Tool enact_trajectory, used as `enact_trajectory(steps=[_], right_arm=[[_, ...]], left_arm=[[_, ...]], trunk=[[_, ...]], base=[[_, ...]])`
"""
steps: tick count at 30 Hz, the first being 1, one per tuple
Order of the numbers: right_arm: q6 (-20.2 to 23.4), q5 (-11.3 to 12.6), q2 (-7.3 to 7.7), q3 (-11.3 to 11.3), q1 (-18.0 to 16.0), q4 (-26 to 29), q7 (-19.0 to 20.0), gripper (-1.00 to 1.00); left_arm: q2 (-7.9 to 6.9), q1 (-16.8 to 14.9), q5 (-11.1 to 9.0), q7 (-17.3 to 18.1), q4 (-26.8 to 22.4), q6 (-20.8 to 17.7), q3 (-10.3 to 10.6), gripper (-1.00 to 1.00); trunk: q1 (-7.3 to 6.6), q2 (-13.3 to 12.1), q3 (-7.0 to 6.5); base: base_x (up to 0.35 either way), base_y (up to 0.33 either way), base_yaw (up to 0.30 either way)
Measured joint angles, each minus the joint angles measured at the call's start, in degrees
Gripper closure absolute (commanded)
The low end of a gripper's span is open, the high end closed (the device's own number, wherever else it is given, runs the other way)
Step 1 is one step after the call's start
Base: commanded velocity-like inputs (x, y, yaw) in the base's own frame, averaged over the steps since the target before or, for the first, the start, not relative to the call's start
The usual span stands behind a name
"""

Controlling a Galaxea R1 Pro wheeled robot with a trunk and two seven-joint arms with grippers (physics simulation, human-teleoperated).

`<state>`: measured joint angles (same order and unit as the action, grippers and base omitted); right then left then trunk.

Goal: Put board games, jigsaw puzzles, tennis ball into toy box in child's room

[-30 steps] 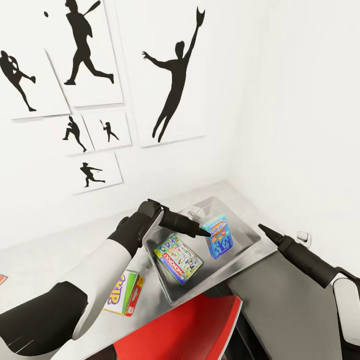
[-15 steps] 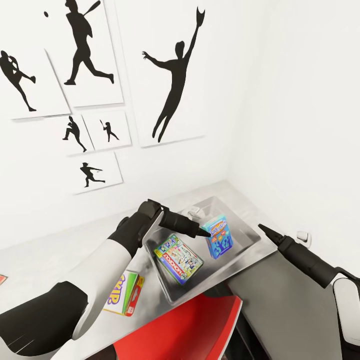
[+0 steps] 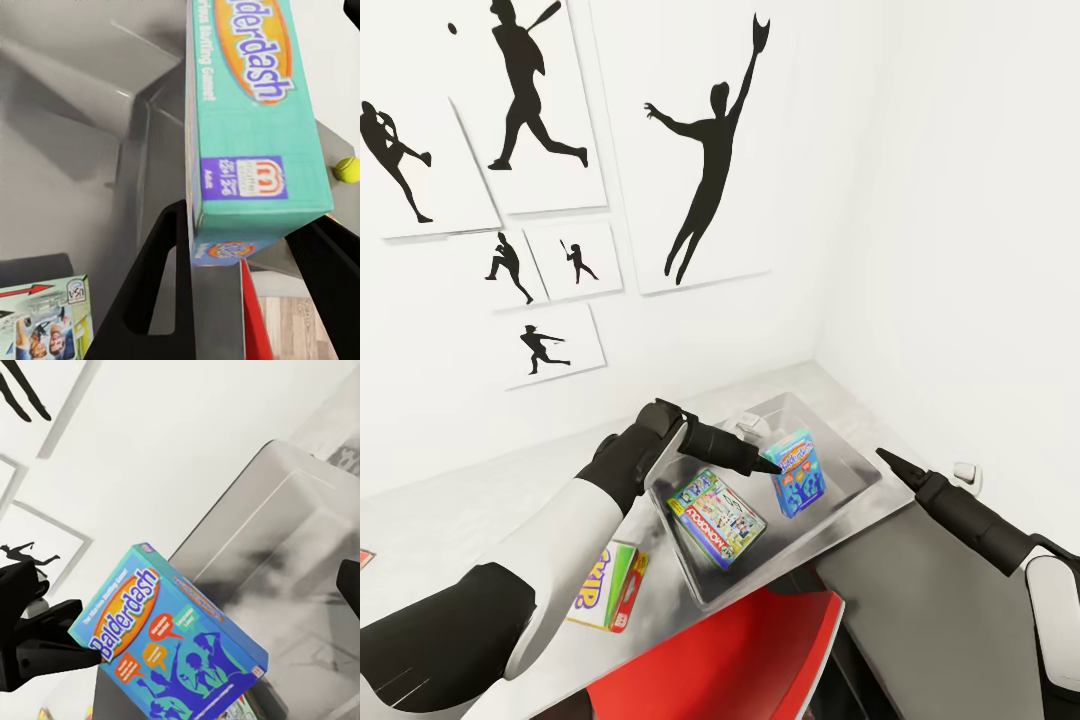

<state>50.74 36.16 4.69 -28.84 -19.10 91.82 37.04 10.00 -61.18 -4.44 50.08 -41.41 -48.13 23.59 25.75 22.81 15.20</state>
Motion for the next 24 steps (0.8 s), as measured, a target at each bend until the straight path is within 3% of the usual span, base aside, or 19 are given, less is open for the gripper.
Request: enact_trajectory(steps=[3, 4, 13, 24], right_arm=[[0.0, 0.0, -0.02, 0.0, 0.0, 0.0, 0.0, -1.0], [0.0, 0.0, -0.03, 0.0, 0.0, 0.0, 0.0, -1.0], [0.0, 0.0, -0.03, 0.0, 0.0, 0.0, 0.0, -1.0], [0.0, 0.0, -0.03, 0.0, 0.0, 0.0, 0.0, -1.0]], left_arm=[[0.0, 0.0, 0.0, 0.0, 0.0, 0.0, 0.0, 1.0], [0.0, 0.0, 0.0, 0.0, 0.0, 0.2, 0.0, -1.0], [0.0, 0.0, -0.2, -3.1, 0.1, 2.2, 0.0, -1.0], [0.0, 0.1, -0.2, -3.5, 0.1, 2.3, 0.0, -1.0]], trunk=[[0.0, 0.0, 0.0], [0.0, 0.0, 0.0], [0.0, 0.0, 0.0], [0.0, 0.0, 0.0]], base=[[0.0, 0.0, 0.0], [0.0, 0.0, 0.0], [0.0, 0.0, 0.0], [0.0, 0.0, 0.0]])
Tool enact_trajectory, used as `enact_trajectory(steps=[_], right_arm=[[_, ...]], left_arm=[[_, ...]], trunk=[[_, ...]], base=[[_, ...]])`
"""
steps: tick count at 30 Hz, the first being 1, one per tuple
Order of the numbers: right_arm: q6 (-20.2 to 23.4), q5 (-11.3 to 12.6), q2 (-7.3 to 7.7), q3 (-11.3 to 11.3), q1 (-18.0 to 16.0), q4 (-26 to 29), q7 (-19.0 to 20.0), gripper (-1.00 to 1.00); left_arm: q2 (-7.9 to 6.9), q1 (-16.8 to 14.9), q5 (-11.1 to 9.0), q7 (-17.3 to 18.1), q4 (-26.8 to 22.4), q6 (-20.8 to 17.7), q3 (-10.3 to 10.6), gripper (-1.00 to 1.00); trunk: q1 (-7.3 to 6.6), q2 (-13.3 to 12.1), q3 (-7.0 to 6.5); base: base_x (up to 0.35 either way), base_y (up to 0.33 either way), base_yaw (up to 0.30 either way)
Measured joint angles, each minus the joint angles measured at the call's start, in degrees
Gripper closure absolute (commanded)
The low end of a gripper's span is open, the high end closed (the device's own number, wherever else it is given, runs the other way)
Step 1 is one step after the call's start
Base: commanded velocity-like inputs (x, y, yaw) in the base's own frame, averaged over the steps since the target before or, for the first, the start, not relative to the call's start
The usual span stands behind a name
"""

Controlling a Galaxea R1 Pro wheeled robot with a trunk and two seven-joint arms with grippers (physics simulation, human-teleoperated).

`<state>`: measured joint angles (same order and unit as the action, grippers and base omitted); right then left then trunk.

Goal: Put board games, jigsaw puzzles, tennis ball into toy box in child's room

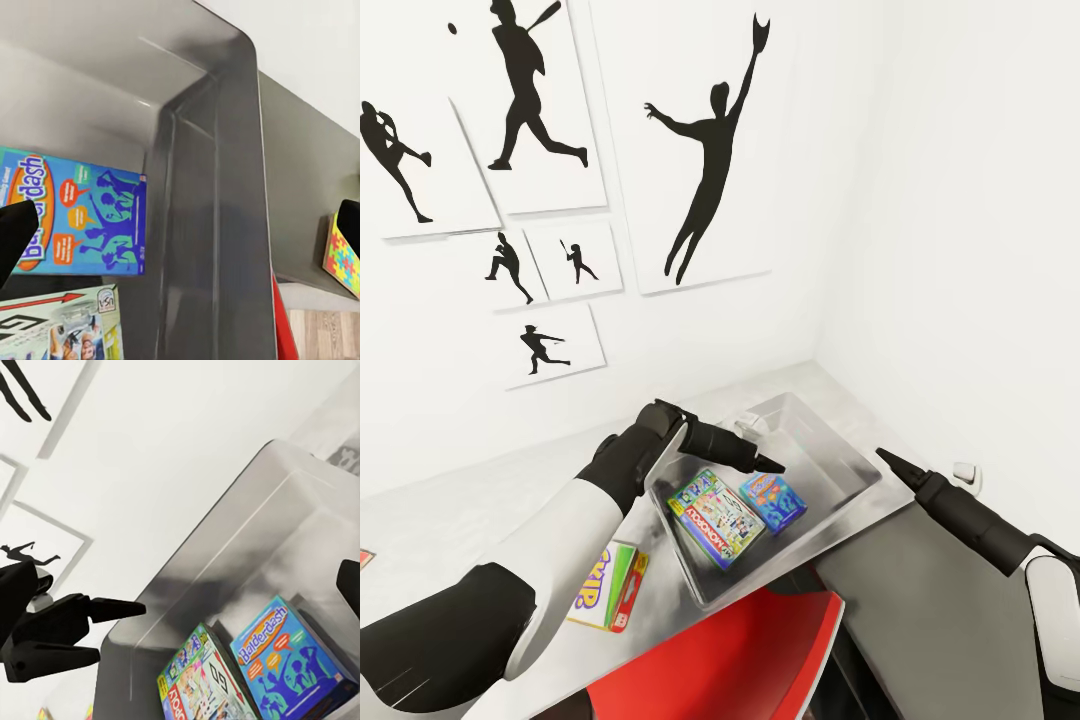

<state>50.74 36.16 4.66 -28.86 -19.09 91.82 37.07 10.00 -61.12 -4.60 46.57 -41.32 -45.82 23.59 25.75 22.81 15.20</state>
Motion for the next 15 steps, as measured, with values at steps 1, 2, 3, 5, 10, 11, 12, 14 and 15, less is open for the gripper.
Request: enact_trajectory(steps=[1, 2, 3, 5, 10, 11, 12, 14, 15], right_arm=[[0.0, 0.0, 0.0, 0.0, 0.0, 0.0, 0.0, -1.0], [0.0, 0.0, 0.0, 0.0, 0.0, 0.0, 0.0, -1.0], [0.0, 0.0, 0.0, 0.0, 0.0, 0.0, 0.0, -1.0], [0.0, 0.0, 0.02, 0.0, 0.0, 0.0, 0.0, -1.0], [0.0, 0.0, 0.08, 0.0, 0.0, -0.1, 0.0, -1.0], [0.0, 0.0, 0.08, -0.1, 0.0, -0.1, 0.0, -1.0], [0.0, 0.0, 0.08, -0.1, 0.0, -0.1, 0.0, -1.0], [0.0, 0.0, 0.09, -0.1, 0.0, -0.1, 0.0, -1.0], [0.0, 0.0, 0.09, -0.1, 0.0, -0.1, 0.0, -1.0]], left_arm=[[0.0, 0.0, 0.0, 0.0, 0.0, 0.0, 0.0, -1.0], [0.0, 0.0, 0.0, 0.0, 0.0, 0.0, 0.0, -1.0], [0.0, 0.0, 0.0, 0.0, 0.0, 0.0, 0.0, -1.0], [0.0, 0.0, 0.0, 0.0, 0.0, -0.1, 0.0, -1.0], [0.0, 0.0, 0.0, 0.8, -0.9, -0.3, -0.8, -1.0], [0.0, 0.0, 0.0, 0.9, -1.1, -0.3, -1.2, -1.0], [0.0, 0.0, 0.0, 1.1, -1.4, -0.4, -1.6, -1.0], [0.0, 0.1, 0.1, 1.8, -2.7, -0.8, -3.6, -1.0], [0.0, 0.1, 0.1, 2.2, -3.1, -1.0, -4.4, -1.0]], trunk=[[0.0, 0.0, 0.0], [0.0, 0.0, 0.0], [0.0, 0.0, 0.0], [0.0, 0.0, 0.0], [0.0, 0.0, 0.0], [0.0, 0.0, 0.0], [0.0, 0.0, 0.0], [0.0, 0.0, 0.0], [0.0, 0.0, 0.0]], base=[[0.0, 0.0, 0.0], [0.0, 0.0, 0.0], [0.0, 0.0, 0.0], [0.0, 0.0, 0.0], [0.0, 0.0, 0.0], [0.0, 0.0, 0.0], [0.0, 0.0, 0.0], [0.0, 0.0, 0.0], [0.0, 0.0, 0.0]])
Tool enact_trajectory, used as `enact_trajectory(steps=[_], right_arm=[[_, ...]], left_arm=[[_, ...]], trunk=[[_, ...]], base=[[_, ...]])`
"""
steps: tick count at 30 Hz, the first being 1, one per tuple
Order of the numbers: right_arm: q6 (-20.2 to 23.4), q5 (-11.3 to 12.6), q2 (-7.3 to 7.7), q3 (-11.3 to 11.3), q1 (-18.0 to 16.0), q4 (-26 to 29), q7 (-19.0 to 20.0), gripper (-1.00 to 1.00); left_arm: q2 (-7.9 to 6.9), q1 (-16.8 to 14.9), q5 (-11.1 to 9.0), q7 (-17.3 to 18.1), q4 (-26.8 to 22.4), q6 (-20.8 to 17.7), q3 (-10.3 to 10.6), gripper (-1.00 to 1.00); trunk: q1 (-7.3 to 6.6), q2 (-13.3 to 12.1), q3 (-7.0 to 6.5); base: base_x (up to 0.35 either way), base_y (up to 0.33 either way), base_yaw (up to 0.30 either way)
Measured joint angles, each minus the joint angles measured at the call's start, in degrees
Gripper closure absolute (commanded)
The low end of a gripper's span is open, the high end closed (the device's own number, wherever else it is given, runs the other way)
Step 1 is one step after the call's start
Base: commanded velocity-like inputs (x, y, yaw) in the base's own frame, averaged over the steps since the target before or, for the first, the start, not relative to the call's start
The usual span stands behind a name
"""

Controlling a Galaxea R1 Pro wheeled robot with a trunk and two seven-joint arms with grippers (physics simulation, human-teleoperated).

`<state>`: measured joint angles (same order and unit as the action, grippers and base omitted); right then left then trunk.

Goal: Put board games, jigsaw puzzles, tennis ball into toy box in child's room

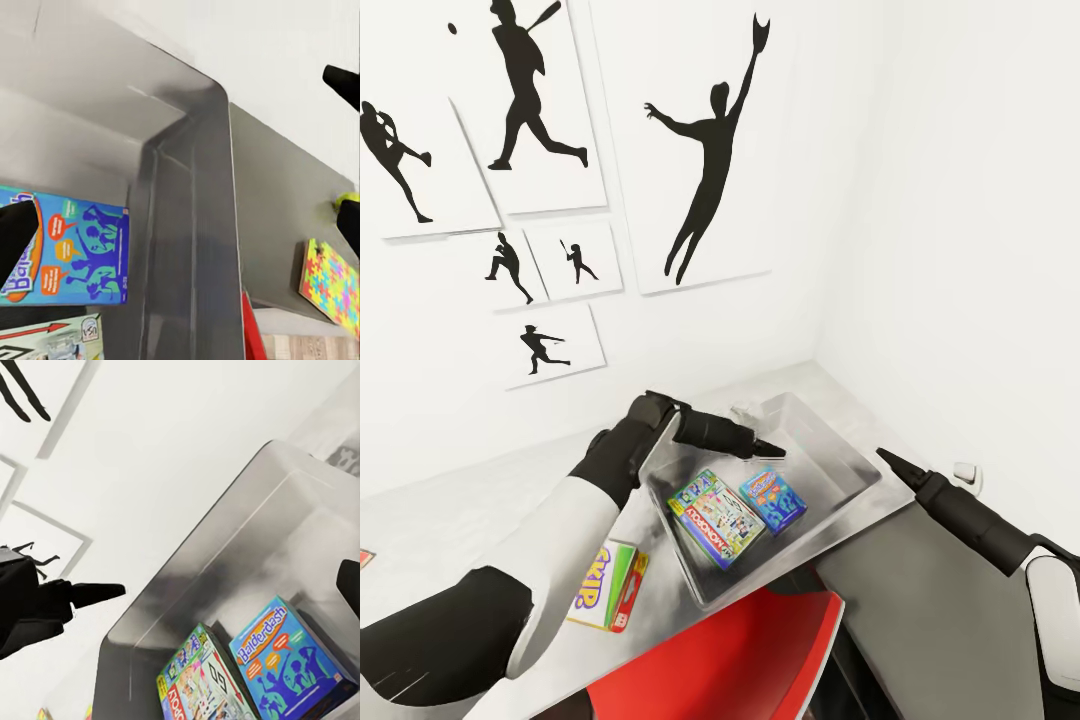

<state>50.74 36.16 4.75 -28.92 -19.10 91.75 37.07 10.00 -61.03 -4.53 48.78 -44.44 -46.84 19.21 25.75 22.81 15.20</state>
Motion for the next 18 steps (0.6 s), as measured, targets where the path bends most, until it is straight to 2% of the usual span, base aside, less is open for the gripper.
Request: enact_trajectory(steps=[2, 3, 5, 6, 7, 8, 11, 12, 14, 15, 16, 17, 18], right_arm=[[0.0, 0.0, 0.0, 0.0, 0.0, 0.0, 0.0, -1.0], [0.0, 0.0, 0.0, 0.0, 0.0, 0.0, 0.0, -1.0], [0.0, 0.0, 0.0, 0.0, 0.0, 0.0, 0.0, -1.0], [0.0, 0.0, 0.02, 0.0, 0.0, 0.0, 0.0, -1.0], [0.0, 0.0, 0.03, -0.1, 0.0, 0.0, 0.0, -1.0], [0.0, 0.0, 0.04, -0.1, 0.0, 0.0, 0.0, -1.0], [0.0, 0.0, 0.06, -0.1, 0.0, 0.0, 0.0, -1.0], [0.0, 0.0, 0.06, -0.1, 0.0, 0.0, 0.0, -1.0], [0.0, 0.0, 0.06, -0.1, 0.0, 0.0, 0.0, -1.0], [0.0, 0.0, 0.05, -0.1, 0.0, 0.0, 0.0, -1.0], [0.0, 0.0, 0.06, -0.1, 0.0, 0.0, 0.0, -1.0], [0.0, 0.0, 0.05, -0.1, 0.0, 0.0, 0.0, -1.0], [0.0, 0.0, 0.05, -0.1, 0.0, 0.0, 0.0, -1.0]], left_arm=[[0.0, 0.0, 0.0, 1.6, -1.5, -1.0, -2.3, -1.0], [-0.53, 0.1, 0.1, 2.3, -1.9, -1.5, -3.1, -1.0], [-2.64, 0.1, 0.1, 5.0, -3.3, -2.5, -4.7, -1.0], [-4.34, 0.1, 0.1, 7.3, -4.1, -2.9, -5.5, -1.0], [-5.4, 0.1, 0.1, 8.7, -4.6, -3.1, -5.9, -1.0], [-7.42, 0.2, 0.1, 11.7, -5.5, -3.4, -6.7, -1.0], [-10.77, 0.2, 0.1, 16.4, -6.5, -3.7, -8.0, -1.0], [-12.85, 0.3, 0.2, 19.4, -6.9, -3.8, -9.0, -1.0], [-15.23, 0.4, 0.2, 22.2, -7.1, -3.7, -10.1, -1.0], [-17.42, 0.5, 0.2, 24.6, -7.3, -3.6, -11.3, -1.0], [-18.75, 0.6, 0.2, 25.8, -7.3, -3.5, -12.0, -1.0], [-20.96, 1.0, 0.2, 27.7, -7.4, -3.3, -13.3, -1.0], [-22.29, 1.3, 0.2, 28.7, -7.4, -3.3, -14.0, -1.0]], trunk=[[0.0, 0.0, 0.0], [0.0, 0.0, 0.0], [0.0, 0.0, 0.0], [0.0, 0.0, 0.0], [0.0, 0.0, 0.0], [0.0, 0.0, 0.0], [0.0, 0.0, 0.0], [0.0, 0.0, 0.0], [0.0, 0.0, 0.0], [0.0, 0.0, 0.0], [0.0, 0.0, 0.0], [0.0, 0.0, 0.0], [0.0, 0.0, 0.0]], base=[[0.0, 0.0, 0.0], [0.0, 0.0, 0.0], [0.0, 0.0, 0.0], [0.0, 0.0, 0.0], [0.0, 0.0, 0.0], [0.0, 0.0, 0.0], [0.0, 0.0, 0.0], [0.0, 0.0, 0.0], [0.0, 0.0, 0.0], [0.0, 0.0, 0.0], [0.0, 0.0, 0.0], [0.0, 0.0, 0.0], [0.0, 0.0, 0.0]])
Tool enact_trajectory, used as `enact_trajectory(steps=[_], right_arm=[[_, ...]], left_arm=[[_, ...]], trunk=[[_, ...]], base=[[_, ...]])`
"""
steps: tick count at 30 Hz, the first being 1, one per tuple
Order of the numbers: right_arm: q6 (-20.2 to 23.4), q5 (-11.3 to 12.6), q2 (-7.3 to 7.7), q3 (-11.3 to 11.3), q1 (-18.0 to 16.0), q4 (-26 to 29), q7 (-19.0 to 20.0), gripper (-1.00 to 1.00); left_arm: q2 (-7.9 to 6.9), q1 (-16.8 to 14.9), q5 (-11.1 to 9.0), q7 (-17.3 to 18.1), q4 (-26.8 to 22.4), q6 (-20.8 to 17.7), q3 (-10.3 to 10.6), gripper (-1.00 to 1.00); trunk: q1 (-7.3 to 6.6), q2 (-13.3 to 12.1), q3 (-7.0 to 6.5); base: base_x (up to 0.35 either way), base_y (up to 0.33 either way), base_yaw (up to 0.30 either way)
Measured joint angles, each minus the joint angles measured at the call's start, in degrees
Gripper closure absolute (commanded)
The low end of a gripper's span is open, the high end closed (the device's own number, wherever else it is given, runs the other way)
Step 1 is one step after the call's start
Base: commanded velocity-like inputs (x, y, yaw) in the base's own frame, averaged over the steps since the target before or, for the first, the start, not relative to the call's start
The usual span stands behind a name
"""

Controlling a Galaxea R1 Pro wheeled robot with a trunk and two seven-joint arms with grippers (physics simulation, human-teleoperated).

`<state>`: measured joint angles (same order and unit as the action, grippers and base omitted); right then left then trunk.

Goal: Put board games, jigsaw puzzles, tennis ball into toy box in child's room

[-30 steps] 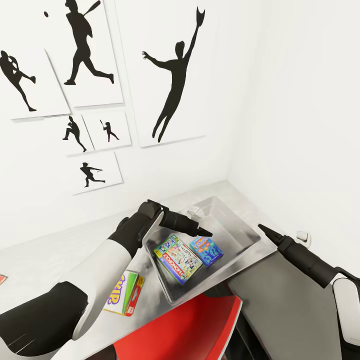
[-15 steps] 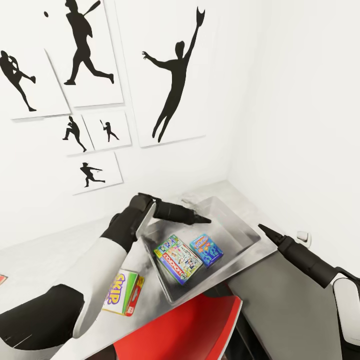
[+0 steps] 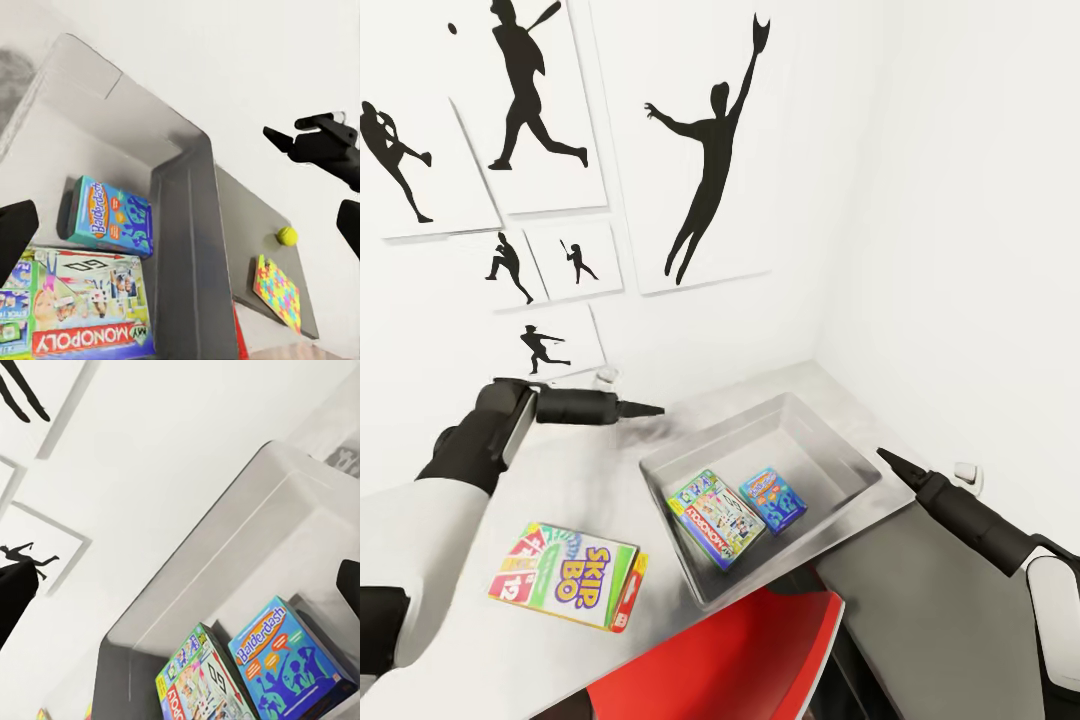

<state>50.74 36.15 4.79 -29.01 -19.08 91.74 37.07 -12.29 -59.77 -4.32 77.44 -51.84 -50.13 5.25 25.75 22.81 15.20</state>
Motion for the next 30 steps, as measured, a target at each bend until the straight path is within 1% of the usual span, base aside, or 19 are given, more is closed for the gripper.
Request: enact_trajectory(steps=[1, 2, 3, 4, 5, 6, 8, 10, 11, 13, 14, 15, 17, 18, 21, 25, 30], right_arm=[[0.0, 0.0, 0.01, 0.0, 0.0, 0.0, 0.0, -1.0], [0.0, 0.0, -0.01, 0.0, 0.0, 0.0, 0.0, -1.0], [0.0, 0.0, -0.01, 0.0, 0.0, 0.0, 0.0, -1.0], [0.0, 0.0, -0.03, 0.0, 0.0, 0.0, 0.0, -1.0], [0.0, 0.0, -0.03, 0.0, 0.0, 0.0, 0.0, -1.0], [0.0, 0.0, -0.03, 0.0, 0.0, 0.0, 0.0, -1.0], [0.0, 0.0, -0.04, 0.0, 0.0, 0.0, 0.0, -1.0], [0.0, 0.0, -0.04, 0.0, 0.0, 0.0, 0.0, -1.0], [0.0, 0.0, -0.04, 0.0, 0.0, 0.0, 0.0, -1.0], [0.0, 0.0, -0.04, 0.1, 0.0, 0.0, 0.0, -1.0], [0.0, 0.0, -0.04, 0.1, 0.0, 0.0, -0.1, -1.0], [0.0, 0.0, -0.07, 0.1, 0.0, 0.0, -0.1, -1.0], [0.0, 0.0, -0.09, 0.1, 0.0, 0.0, -0.1, -1.0], [-0.1, 0.0, -0.11, 0.1, 0.0, 0.0, -0.2, -1.0], [-0.1, -0.1, -0.35, 0.2, 0.0, -0.1, -0.4, -1.0], [-0.2, -0.1, -0.56, 0.2, 0.0, -0.2, -0.4, -1.0], [-0.1, -0.1, -0.75, 0.2, 0.3, -0.1, 0.0, -1.0]], left_arm=[[-1.17, 0.4, 0.0, 0.9, 0.0, 0.1, -0.7, -1.0], [-3.34, 1.5, 0.0, 2.6, 0.0, 0.2, -2.2, -1.0], [-4.64, 2.3, 0.0, 3.6, 0.0, 0.2, -3.1, -1.0], [-6.86, 3.8, -0.3, 5.3, 0.1, 0.3, -4.8, -1.0], [-8.14, 4.8, -0.4, 6.3, 0.1, 0.4, -6.0, -1.0], [-10.02, 6.6, -0.4, 8.1, 0.1, 0.5, -8.4, -1.0], [-11.75, 8.7, -0.4, 9.8, 0.1, 1.0, -10.9, -1.0], [-13.79, 12.7, -0.4, 12.3, 0.2, 2.8, -16.6, -1.0], [-14.16, 13.7, -0.4, 12.3, 0.2, 3.3, -18.3, -1.0], [-14.96, 17.4, -0.3, 12.3, 0.5, 4.6, -24.7, -1.0], [-15.09, 18.4, -0.3, 12.3, 0.6, 4.8, -26.3, -1.0], [-15.27, 20.1, -0.2, 12.3, 1.2, 5.2, -29.1, -1.0], [-15.37, 21.6, -0.2, 12.3, 1.9, 5.4, -31.5, -1.0], [-15.45, 22.7, -0.1, 12.3, 2.7, 5.6, -33.2, -1.0], [-15.53, 24.4, -0.1, 12.3, 4.2, 6.1, -35.7, -1.0], [-15.56, 25.0, -0.1, 12.3, 4.8, 6.5, -36.6, -1.0], [-15.53, 25.2, -0.2, 12.3, 5.1, 6.6, -36.9, -1.0]], trunk=[[0.0, 0.0, 0.0], [0.0, 0.0, 0.0], [0.0, 0.0, 0.0], [0.0, 0.0, 0.01], [0.0, 0.0, 0.0], [0.0, 0.0, 0.01], [0.0, 0.0, 0.0], [0.0, 0.0, 0.01], [0.0, 0.0, 0.0], [0.0, 0.0, 0.01], [0.0, 0.0, 0.01], [0.0, 0.0, 0.01], [0.0, 0.0, 0.01], [0.0, 0.0, 0.01], [0.0, 0.0, 0.0], [0.0, 0.0, -0.04], [0.0, 0.0, -0.35]], base=[[0.0, 0.0, 0.0], [0.0, 0.0, 0.0], [0.0, 0.0, 0.0], [0.0, 0.0, 0.0], [0.0, 0.0, 0.0], [0.0, 0.0, 0.0], [0.0, 0.0, 0.0], [0.0, 0.0, 0.0], [0.0, 0.0, 0.0], [0.0, 0.0, 0.0], [0.0, 0.0, 0.0], [0.0, 0.0, 0.0], [0.0, 0.0, 0.0], [0.0, 0.0, 0.0], [0.0, 0.0, 0.0], [0.0, 0.0, 0.0], [0.0, 0.0, 0.0]])
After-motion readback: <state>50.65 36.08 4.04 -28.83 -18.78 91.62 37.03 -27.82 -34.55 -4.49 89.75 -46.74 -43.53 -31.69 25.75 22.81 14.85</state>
